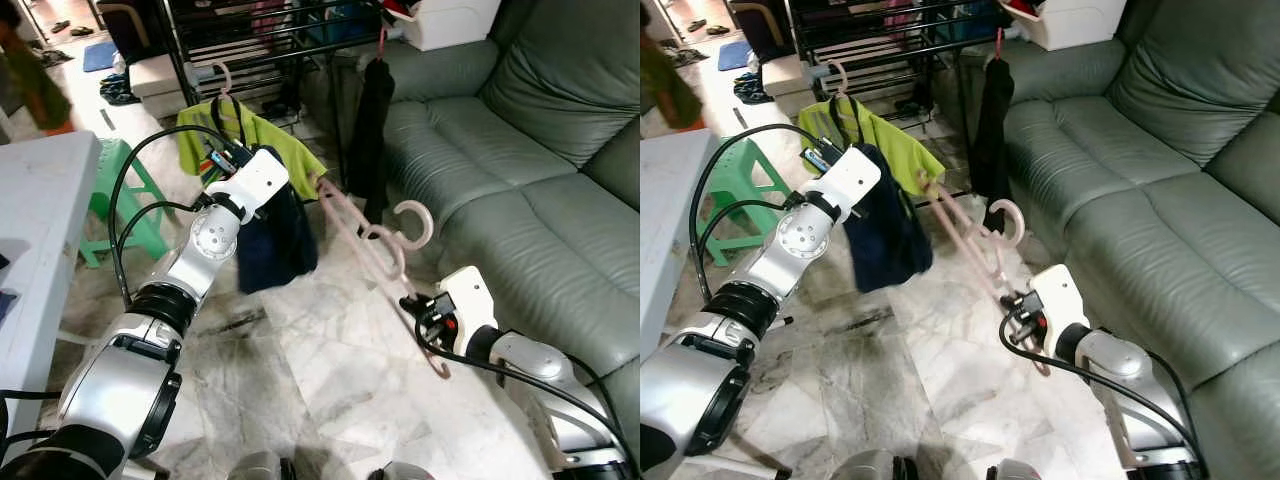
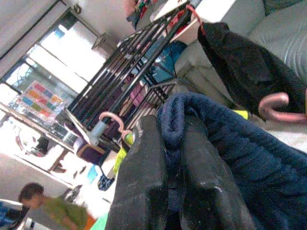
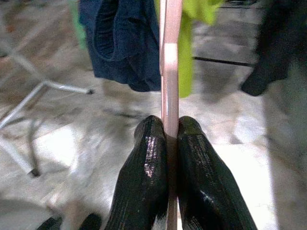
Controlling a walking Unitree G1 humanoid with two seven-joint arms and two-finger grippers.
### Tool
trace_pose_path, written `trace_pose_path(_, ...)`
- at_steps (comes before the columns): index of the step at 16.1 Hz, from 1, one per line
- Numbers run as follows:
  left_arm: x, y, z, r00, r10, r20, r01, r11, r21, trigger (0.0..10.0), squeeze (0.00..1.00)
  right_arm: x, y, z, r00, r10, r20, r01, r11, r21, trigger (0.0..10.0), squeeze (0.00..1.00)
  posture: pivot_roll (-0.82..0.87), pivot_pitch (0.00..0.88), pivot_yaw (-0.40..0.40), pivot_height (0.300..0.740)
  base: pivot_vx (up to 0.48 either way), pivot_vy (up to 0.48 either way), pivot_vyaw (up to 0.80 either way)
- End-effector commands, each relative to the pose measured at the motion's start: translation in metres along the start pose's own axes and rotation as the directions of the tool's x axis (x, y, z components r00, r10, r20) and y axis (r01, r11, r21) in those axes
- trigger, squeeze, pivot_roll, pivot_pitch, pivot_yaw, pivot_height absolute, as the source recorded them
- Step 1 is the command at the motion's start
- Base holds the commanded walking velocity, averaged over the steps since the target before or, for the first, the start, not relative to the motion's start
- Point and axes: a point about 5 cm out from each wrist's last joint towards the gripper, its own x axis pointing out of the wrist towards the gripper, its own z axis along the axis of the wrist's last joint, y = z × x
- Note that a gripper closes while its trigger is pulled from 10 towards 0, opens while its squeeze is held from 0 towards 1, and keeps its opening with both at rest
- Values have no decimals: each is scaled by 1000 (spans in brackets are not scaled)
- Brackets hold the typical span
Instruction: Hang hanger
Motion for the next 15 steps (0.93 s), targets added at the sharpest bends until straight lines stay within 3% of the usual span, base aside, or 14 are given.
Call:
trace_pose_path(1, 5, 16, 6, 998, 60, 28, -61, 998, 21, 10000, 0, -1, 7, 11, 998, 56, 28, -55, 998, -24, 10000, 0, -67, 1, 64, 740, 0, 0, 0)
trace_pose_path(7, 6, 25, -4, 995, 94, -29, -92, 995, 46, 10000, 0, -22, 6, 15, 982, 187, -31, -189, 978, -83, 10000, 0, -70, 1, 66, 740, 0, 0, 0)
trace_pose_path(13, 7, 24, -2, 996, 93, -10, -93, 995, 41, 10000, 0, -22, 7, 9, 973, 219, -77, -225, 971, -80, 10000, 0, -78, 2, 66, 740, 0, 0, 0)
trace_pose_path(15, 9, 22, 9, 996, 75, 53, -75, 997, -6, 10000, 0, -16, 1, 1, 981, 170, -99, -173, 985, -25, 10000, 0, -75, 1, 63, 740, 0, 0, 0)
